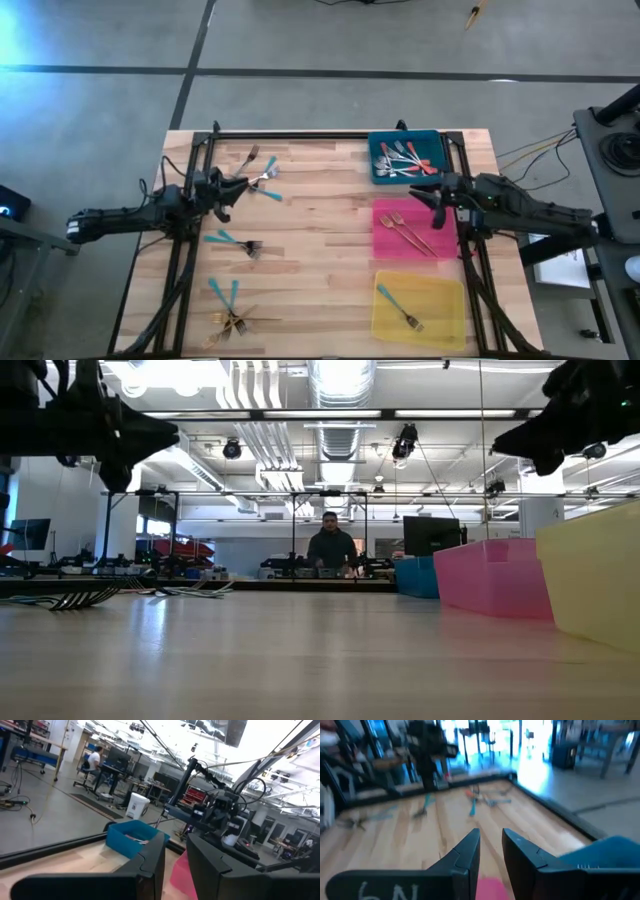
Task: Sort silverware by color (type)
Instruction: Put the orange fork into the blue bin
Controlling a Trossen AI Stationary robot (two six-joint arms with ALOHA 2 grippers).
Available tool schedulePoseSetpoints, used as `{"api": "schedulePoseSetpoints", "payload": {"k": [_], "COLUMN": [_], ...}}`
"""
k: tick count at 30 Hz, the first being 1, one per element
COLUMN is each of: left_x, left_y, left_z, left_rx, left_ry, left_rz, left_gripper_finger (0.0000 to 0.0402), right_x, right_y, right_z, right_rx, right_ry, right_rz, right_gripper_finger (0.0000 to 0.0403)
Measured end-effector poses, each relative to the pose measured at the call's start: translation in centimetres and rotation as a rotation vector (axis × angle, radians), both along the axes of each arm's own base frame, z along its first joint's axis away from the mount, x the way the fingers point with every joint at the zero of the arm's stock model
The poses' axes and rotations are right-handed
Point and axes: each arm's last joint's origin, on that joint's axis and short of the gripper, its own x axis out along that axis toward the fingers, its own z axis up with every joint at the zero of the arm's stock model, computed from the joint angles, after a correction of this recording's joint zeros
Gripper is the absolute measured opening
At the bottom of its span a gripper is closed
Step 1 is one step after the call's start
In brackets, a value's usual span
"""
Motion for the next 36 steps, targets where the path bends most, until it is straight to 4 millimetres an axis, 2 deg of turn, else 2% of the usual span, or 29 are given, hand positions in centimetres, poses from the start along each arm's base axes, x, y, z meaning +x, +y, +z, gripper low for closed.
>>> {"api": "schedulePoseSetpoints", "payload": {"k": [8,13,19,25,29,36], "left_x": [0.3,0.5,0.6,0.7,0.7,1.2], "left_y": [0.0,0.1,0.1,0.1,0.1,0.2], "left_z": [-0.3,-0.5,-0.6,-0.6,-0.3,-0.6], "left_rx": [-0.004,-0.024,-0.164,-0.114,-0.112,-0.273], "left_ry": [0.035,0.050,0.005,0.027,-0.007,-0.036], "left_rz": [0.000,-0.003,-0.027,-0.013,-0.020,-0.048], "left_gripper_finger": [0.0064,0.0064,0.0064,0.0064,0.0064,0.0064], "right_x": [-1.0,-1.0,-0.8,-0.7,-0.6,-0.5], "right_y": [0.2,0.2,0.2,0.2,0.2,0.1], "right_z": [-0.6,-1.6,-2.5,-3.6,-3.8,-3.9], "right_rx": [-0.024,-0.015,0.026,0.271,0.269,0.241], "right_ry": [-0.114,-0.119,-0.032,0.041,0.071,0.090], "right_rz": [-0.001,-0.001,0.006,-0.034,-0.036,-0.032], "right_gripper_finger": [0.0073,0.0073,0.0073,0.0073,0.0073,0.0073]}}
